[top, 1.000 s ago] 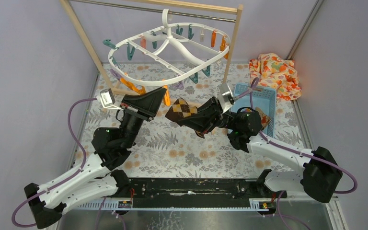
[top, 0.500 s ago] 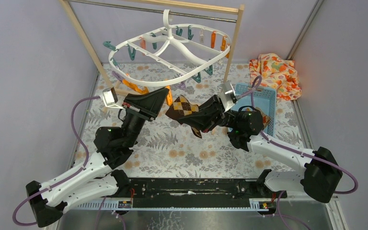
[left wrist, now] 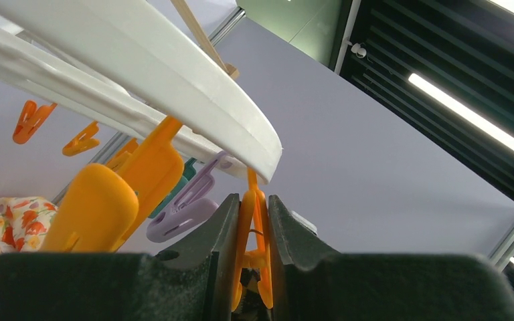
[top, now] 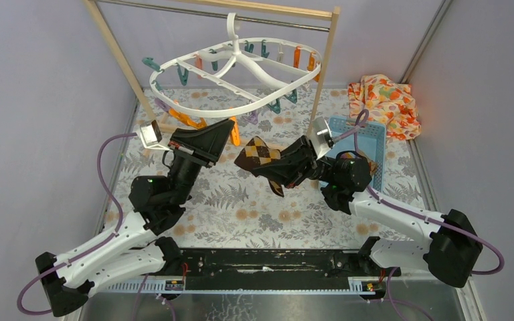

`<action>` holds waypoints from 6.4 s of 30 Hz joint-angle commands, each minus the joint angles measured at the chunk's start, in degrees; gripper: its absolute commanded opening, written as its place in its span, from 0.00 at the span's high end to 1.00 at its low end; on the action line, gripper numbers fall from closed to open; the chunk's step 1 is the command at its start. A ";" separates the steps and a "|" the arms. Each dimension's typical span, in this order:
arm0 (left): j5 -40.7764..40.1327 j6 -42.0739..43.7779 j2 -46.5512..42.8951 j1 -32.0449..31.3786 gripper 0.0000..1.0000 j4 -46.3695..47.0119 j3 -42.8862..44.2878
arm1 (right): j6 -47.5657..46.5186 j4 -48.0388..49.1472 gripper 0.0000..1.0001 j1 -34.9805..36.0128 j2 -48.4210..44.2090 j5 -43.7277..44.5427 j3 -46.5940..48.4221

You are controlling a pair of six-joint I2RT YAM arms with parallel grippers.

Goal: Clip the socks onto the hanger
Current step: Clamp the sock onto the hanger, then open the clamp at the hanger.

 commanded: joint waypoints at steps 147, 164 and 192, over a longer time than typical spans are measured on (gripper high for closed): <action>-8.37 26.47 -15.04 0.21 0.01 -38.93 6.10 | -15.51 -40.07 0.13 -3.44 -15.82 25.96 -12.47; 5.81 15.21 -0.19 -0.06 0.01 -32.15 10.67 | -17.09 -54.11 0.16 -3.45 -23.89 37.51 -11.61; -29.36 37.20 6.86 -0.78 0.01 -29.78 17.90 | -17.51 -50.90 0.17 -3.47 -21.64 34.07 -12.64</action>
